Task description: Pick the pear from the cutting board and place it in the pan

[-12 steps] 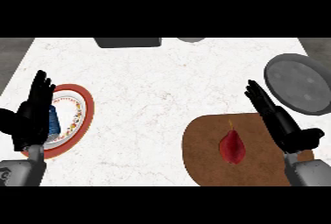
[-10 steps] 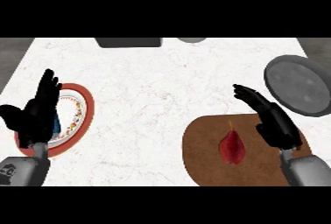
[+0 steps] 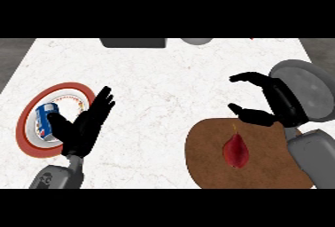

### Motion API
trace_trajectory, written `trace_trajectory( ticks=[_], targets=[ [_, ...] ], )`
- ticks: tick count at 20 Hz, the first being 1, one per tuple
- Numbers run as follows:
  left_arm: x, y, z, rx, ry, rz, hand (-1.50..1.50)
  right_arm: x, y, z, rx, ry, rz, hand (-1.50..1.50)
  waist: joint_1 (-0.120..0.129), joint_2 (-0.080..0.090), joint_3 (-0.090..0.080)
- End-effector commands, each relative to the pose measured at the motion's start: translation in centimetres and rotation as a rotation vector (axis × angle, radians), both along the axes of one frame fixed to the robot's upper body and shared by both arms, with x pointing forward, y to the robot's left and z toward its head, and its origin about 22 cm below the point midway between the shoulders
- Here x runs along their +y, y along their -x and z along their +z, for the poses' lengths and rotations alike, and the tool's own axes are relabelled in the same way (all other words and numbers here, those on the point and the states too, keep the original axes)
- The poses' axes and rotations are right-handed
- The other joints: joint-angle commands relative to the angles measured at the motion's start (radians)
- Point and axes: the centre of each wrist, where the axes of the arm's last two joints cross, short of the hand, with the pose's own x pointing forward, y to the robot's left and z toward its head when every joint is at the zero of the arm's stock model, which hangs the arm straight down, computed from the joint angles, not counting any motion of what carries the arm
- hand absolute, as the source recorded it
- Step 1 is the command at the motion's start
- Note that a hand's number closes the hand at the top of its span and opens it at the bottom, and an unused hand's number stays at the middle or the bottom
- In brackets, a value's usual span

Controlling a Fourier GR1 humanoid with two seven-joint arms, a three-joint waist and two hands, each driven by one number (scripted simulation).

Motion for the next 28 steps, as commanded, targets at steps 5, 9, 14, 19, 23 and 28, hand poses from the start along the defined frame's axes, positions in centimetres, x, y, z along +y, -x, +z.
trace_trajectory(
  ticks=[5,9,14,19,23,28],
  targets=[
    [-1.8,1.9,-1.4,0.061,0.058,-0.055,0.0,3.3,2.2,-0.6,0.004,0.323,0.086,-1.5,-0.012,-0.008,0.002],
    [-0.4,1.2,-0.7,0.053,0.053,-0.072,0.0,3.9,1.7,-0.9,0.183,0.704,0.001,-1.5,0.004,-0.011,-0.005],
    [-1.0,0.9,-0.1,0.047,0.042,-0.089,0.0,7.6,1.3,-0.1,0.322,1.072,-0.071,-1.5,0.019,-0.011,-0.004],
    [-1.1,1.8,-0.5,0.067,0.056,-0.101,0.0,13.2,2.4,-0.7,0.502,1.31,-0.097,-1.5,0.013,-0.011,-0.002],
    [-1.1,2.1,-0.2,0.053,0.054,-0.084,0.0,18.5,4.2,-2.4,0.61,1.424,-0.093,-1.5,0.002,-0.008,0.002],
    [-1.3,0.9,0.0,0.046,0.048,-0.076,0.0,19.6,4.1,-2.5,0.683,1.427,-0.147,-1.5,-0.016,-0.003,0.004]
  ],
)
